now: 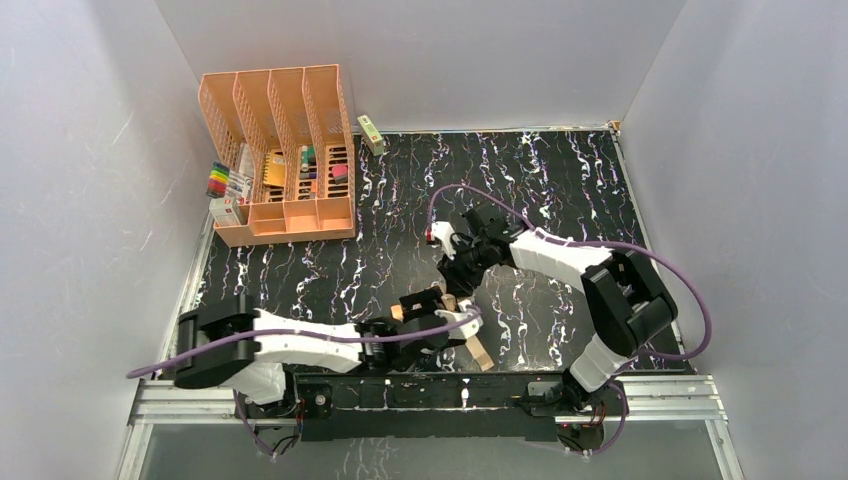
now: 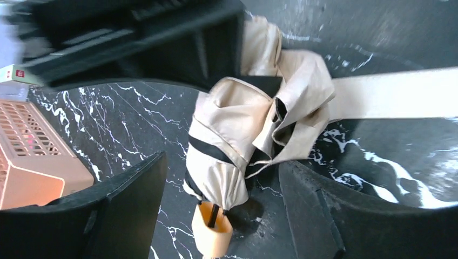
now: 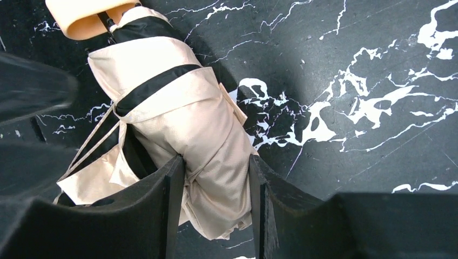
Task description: Put away the umbrella
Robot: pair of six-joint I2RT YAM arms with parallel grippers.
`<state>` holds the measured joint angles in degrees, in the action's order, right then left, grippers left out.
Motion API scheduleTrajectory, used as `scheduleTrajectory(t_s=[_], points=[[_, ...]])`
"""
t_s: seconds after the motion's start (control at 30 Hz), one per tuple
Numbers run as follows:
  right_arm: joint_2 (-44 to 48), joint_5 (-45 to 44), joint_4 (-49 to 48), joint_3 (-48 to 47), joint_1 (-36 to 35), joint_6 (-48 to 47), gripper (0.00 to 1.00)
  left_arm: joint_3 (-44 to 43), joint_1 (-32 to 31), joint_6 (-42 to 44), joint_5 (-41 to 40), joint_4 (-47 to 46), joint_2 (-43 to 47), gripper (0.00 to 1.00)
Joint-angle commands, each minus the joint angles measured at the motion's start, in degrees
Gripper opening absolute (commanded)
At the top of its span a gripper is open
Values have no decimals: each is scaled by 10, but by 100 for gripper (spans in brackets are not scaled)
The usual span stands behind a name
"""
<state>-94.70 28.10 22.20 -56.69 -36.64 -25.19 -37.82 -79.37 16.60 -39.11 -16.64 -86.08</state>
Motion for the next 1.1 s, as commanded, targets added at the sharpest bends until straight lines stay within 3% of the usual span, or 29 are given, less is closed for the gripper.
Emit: scheduleTrajectory(t_s=[0.0,0.23,0.43,0.67,0.7,0.73,0.87,1.07], points=[[-7,-144,-47,63,-8,-3,46,10,-3,-77,59,57,113,75],[64,-202,-114,128,-36,10,46,41,23,-191,91,132,320,79],[120,-245,-175,200,-80,16,43,55,223,-252,278,140,407,80],[158,-321,-251,273,-135,7,40,18,377,-259,479,79,291,82],[158,-329,-256,278,-143,-1,40,10,394,-260,510,66,264,82],[163,-321,-274,302,-166,-27,41,-30,436,-245,592,46,176,83],[179,-319,-327,359,-187,-76,43,-62,460,-218,624,47,110,83],[197,-326,-347,370,-194,-103,43,-123,469,-151,754,126,32,83]])
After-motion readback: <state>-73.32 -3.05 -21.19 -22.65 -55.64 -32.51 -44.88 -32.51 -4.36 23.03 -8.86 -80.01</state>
